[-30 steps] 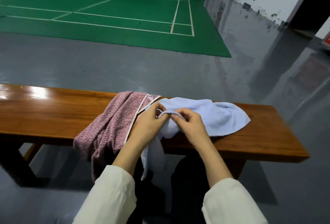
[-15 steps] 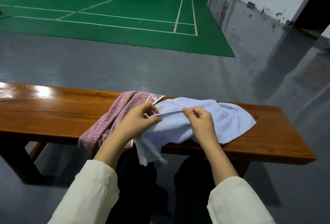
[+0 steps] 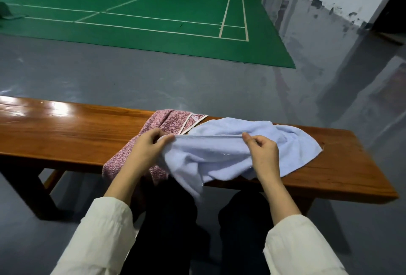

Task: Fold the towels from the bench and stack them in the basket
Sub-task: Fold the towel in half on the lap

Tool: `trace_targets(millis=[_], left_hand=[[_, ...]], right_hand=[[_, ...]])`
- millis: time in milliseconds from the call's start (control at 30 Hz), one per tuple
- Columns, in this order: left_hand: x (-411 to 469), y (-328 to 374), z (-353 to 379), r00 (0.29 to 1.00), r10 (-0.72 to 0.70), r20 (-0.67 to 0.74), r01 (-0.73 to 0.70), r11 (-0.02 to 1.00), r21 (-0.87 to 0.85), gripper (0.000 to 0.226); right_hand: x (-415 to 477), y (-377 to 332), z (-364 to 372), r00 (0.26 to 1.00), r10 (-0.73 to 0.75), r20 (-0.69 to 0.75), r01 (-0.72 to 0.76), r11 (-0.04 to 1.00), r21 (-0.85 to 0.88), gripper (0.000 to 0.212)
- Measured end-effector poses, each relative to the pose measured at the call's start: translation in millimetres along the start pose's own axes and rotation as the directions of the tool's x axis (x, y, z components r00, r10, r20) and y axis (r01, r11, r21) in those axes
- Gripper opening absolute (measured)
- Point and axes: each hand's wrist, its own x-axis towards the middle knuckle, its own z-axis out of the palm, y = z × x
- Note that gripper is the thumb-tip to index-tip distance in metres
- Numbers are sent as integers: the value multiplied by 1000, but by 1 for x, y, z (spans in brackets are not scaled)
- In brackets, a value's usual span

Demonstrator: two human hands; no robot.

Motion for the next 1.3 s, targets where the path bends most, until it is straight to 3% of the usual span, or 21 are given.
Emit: trace_targets(millis=[167,233,267,367,467,567,700,833,900,967,1067,1200,1300], left_hand=[[15,17,1,982,16,-189,-43,989,-144,17],[15,41,8,987,126,-95,-140,976,-166,15],[11,54,16,979,202,7,-198,966,-165,26],[-3,77,42,907,318,275,-261,939,-225,37],[-1,70,49,929,271,252,-240,959,-148,8],[7,60,37,927,293,234,-314,948,56,21],[25,48,7,956,292,13,-290,942,170,20],[43,30,-25,958,194,-212,-122,942,313,19],[43,34,-19,969,200,-144,-144,934,326,18],[29,51,4,960,277,34,-278,945,172,32],[6,74,41,907,335,253,-329,942,-67,38],[7,71,51,920,356,166,-361,933,1,10],[11,60,38,932,348,101,-356,931,76,19]], right_hand=[[1,-12,3,996,-39,83,34,998,57,48],[1,-24,11,984,-63,167,37,987,159,47],[-1,-31,16,972,-65,225,15,976,216,48],[-7,-46,29,930,-82,357,-37,948,315,40],[-8,-43,23,903,-125,411,14,965,262,30],[-9,-31,5,873,-124,471,109,992,58,11],[1,-17,-13,925,-168,340,234,959,-161,15],[5,-26,-16,934,-219,283,245,968,-60,18],[2,-36,-10,928,-253,272,250,967,44,14],[1,-43,0,915,-281,290,270,960,77,20],[-1,-46,16,896,-297,330,291,954,68,33],[-5,-47,8,898,-280,340,304,952,-20,20],[-6,-44,-7,925,-214,314,270,952,-148,19]])
